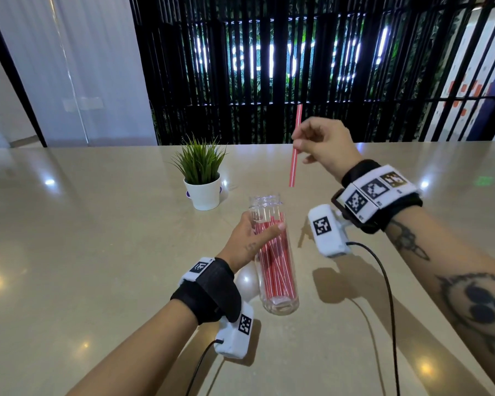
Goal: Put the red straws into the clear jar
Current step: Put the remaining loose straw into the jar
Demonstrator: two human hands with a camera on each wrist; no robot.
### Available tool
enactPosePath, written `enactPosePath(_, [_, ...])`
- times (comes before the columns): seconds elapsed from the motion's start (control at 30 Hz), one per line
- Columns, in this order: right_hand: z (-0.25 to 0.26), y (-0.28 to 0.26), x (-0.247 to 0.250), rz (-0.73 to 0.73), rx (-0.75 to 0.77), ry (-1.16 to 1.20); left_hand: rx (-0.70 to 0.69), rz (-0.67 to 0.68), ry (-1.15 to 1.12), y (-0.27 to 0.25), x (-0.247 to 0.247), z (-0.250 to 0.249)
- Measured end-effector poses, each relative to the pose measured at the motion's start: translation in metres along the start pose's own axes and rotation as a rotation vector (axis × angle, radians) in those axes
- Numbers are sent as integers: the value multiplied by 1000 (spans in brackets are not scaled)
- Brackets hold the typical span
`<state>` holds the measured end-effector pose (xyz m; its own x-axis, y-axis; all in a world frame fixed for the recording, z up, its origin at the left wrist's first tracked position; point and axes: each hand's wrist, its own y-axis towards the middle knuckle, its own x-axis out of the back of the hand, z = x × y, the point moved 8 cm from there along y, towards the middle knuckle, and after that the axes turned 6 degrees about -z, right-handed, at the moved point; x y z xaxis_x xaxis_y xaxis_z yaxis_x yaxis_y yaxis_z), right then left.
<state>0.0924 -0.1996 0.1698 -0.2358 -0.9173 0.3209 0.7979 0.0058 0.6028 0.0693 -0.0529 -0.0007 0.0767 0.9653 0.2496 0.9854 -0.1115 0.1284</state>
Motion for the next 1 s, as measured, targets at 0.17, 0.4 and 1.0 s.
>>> enactPosePath(0.17, [10, 3, -26, -23, 73, -107, -45, 16, 15, -4, -2, -8])
enactPosePath(0.4, [1, -11, -47, 132, 99, -218, -81, 4, 1, -1, 10, -16])
enactPosePath(1.0, [7, -36, -51, 374, 162, -362, -85, -17, 11, 1, 15, -23])
